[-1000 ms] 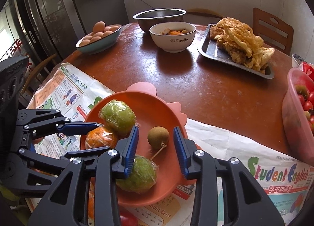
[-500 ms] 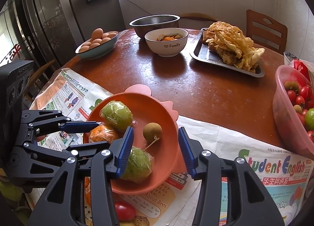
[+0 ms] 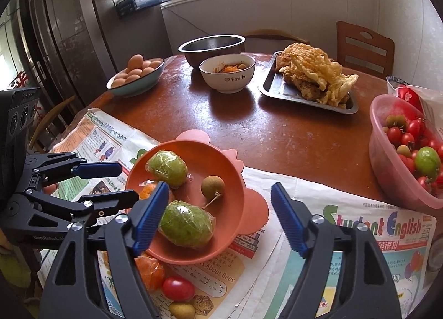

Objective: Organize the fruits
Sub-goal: 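Lower both fruits into the plate and open both tools, then withdraw both open tools from the plate, then move the right tool to a tan round fruit while the left tool approaches a wrapped mandarin, then grasp the tan round fruit with the right tool while the left tool grasps the wrapped mandarin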

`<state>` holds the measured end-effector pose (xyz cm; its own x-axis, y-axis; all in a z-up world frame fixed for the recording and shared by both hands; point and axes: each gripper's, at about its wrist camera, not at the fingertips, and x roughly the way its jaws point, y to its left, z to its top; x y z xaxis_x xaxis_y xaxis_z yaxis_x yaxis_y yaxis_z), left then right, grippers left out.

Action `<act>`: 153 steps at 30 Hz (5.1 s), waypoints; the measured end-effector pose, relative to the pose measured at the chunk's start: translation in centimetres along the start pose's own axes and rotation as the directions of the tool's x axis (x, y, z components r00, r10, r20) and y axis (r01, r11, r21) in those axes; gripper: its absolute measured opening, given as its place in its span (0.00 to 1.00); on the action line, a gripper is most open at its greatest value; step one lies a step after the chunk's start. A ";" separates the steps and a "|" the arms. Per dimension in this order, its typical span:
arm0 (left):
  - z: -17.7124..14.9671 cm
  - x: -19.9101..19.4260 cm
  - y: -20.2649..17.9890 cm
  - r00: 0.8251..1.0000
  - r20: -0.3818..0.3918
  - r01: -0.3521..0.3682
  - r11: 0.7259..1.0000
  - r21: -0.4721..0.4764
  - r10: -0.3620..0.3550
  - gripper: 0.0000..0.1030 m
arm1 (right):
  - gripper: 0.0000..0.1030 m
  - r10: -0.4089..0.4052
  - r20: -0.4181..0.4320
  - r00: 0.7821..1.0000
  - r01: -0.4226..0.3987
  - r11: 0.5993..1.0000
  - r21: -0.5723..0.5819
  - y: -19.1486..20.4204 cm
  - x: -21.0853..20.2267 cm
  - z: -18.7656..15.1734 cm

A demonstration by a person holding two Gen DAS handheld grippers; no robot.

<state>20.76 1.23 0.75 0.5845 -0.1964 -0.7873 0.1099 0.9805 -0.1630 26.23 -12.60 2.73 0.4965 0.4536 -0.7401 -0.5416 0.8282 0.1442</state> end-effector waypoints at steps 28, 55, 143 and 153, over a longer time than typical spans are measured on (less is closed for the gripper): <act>-1.6 -5.5 -1.3 0.996 0.085 -0.031 1.000 0.004 0.030 0.84 | 0.93 -0.091 0.099 0.991 0.090 0.996 0.019 1.4 -6.2 -1.1; -4.5 -7.7 -1.8 0.994 0.096 -0.059 0.998 0.019 0.057 0.91 | 0.96 -0.105 0.134 0.985 0.109 0.994 -0.021 5.0 -10.5 -5.0; -6.8 1.1 -3.4 0.992 -0.127 0.049 0.984 0.174 -0.027 0.31 | 0.24 0.059 -0.075 0.995 -0.061 0.998 -0.029 7.1 -4.0 -13.4; -6.3 -0.6 -2.6 0.991 -0.104 0.095 0.987 0.127 -0.082 0.30 | 0.24 0.075 -0.039 0.996 -0.076 0.997 -0.018 6.7 -5.3 -12.0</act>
<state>15.07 -1.21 -2.06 0.4870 -0.2764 -0.8285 0.2661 0.9505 -0.1607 11.86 -13.44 -0.26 0.4273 0.5014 -0.7524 -0.5900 0.7852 0.1881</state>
